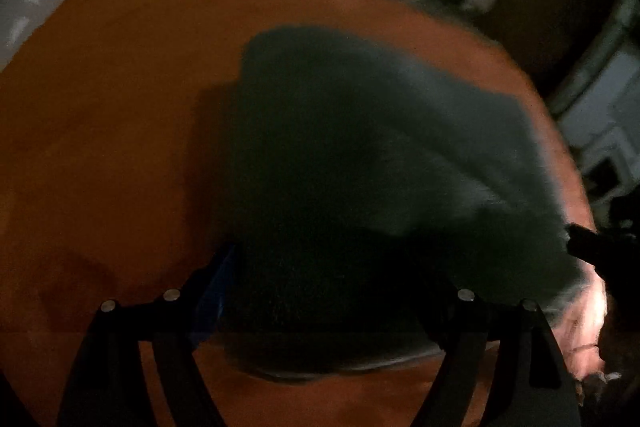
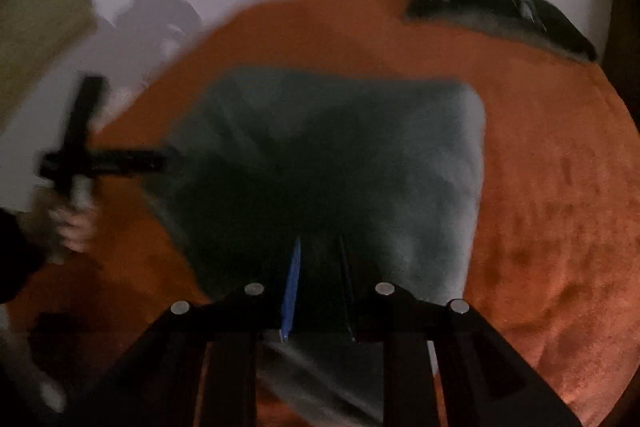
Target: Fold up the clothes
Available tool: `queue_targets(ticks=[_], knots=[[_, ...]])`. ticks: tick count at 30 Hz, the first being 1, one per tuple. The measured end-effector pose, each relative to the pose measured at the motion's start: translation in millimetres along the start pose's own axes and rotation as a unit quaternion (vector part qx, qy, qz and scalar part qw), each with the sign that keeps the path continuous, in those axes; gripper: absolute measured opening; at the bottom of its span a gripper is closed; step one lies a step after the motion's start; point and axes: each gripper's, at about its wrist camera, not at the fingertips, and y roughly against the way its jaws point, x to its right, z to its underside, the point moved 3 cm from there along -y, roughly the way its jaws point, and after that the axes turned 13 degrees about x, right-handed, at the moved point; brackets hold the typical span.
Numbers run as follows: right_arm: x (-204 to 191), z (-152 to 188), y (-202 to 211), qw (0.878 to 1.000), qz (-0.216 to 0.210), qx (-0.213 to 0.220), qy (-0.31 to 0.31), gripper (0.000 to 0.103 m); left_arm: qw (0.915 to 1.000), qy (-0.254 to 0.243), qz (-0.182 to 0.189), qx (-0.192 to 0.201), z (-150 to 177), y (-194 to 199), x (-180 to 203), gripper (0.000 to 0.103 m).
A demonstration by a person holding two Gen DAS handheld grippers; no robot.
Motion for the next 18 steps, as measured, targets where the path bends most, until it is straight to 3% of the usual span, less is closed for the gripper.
queue_targets(ticks=[3, 6, 7, 9, 11, 13, 16, 18], knots=[[23.3, 25.1, -9.3, 0.998, 0.036, -0.049, -0.028, 0.016, 0.9987, 0.051, -0.001, -0.008, 4.2, 8.5, -37.9, 0.082], [43.7, 47.9, 0.4, 0.994, 0.036, -0.092, -0.052, 0.016, 0.9936, 0.094, 0.046, -0.041, 1.5, 18.1, -54.5, 0.082], [49.2, 44.5, 4.6, 0.993, 0.021, -0.093, -0.075, 0.016, 0.9942, 0.085, 0.054, -0.038, -7.9, 22.6, -49.3, 0.082], [58.4, 9.5, 18.5, 0.991, -0.019, -0.05, -0.119, 0.016, 0.9962, 0.049, 0.071, -0.015, -34.4, 34.3, -29.7, 0.082], [57.8, -36.6, 25.1, 0.993, -0.028, 0.009, -0.11, 0.017, 0.9961, 0.007, 0.087, 0.014, -64.5, 39.7, 3.4, 0.082], [49.5, -85.3, 4.6, 0.997, -0.005, 0.036, -0.064, 0.025, 0.9959, -0.017, 0.082, 0.034, -85.3, 27.4, 32.3, 0.082], [47.7, -115.3, -53.4, 0.998, 0.003, 0.022, -0.067, 0.025, 0.9963, -0.039, 0.047, 0.06, -100.7, -3.8, 63.3, 0.082], [53.4, -114.0, -93.9, 0.994, 0.004, -0.01, -0.108, 0.025, 0.9976, -0.048, 0.028, 0.041, -97.9, -43.1, 65.0, 0.082]])
